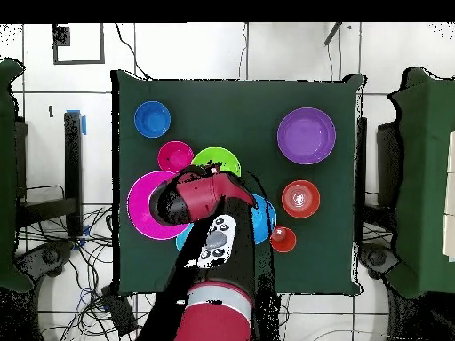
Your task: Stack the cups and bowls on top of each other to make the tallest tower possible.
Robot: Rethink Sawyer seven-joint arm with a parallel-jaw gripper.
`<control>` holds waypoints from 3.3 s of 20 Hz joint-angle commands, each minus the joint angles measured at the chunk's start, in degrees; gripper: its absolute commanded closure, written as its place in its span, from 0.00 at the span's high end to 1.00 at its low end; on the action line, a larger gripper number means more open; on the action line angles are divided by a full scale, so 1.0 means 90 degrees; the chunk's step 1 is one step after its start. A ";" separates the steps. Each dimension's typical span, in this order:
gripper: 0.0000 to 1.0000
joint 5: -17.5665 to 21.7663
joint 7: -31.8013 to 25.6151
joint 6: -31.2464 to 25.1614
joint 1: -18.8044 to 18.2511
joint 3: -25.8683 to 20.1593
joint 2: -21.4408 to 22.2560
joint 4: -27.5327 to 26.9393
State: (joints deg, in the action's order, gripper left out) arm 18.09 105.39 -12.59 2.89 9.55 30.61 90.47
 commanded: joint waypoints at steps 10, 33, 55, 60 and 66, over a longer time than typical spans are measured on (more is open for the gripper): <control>1.00 -0.0021 0.0054 -0.0423 -0.0553 -0.1034 -0.0235 -0.0241; 1.00 -0.0760 0.0234 -0.2460 -0.0288 -0.1293 0.0902 0.0052; 1.00 -0.0872 -0.0231 -0.2754 -0.1012 -0.1277 -0.0094 -0.1464; 1.00 -0.0815 -0.0640 -0.3334 -0.1315 -0.1553 -0.0312 -0.2142; 1.00 -0.0608 -0.0752 -0.3668 -0.1290 -0.1617 -0.0349 -0.2549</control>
State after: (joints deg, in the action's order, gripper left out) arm 11.14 105.39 -37.56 -8.97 2.14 30.31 74.25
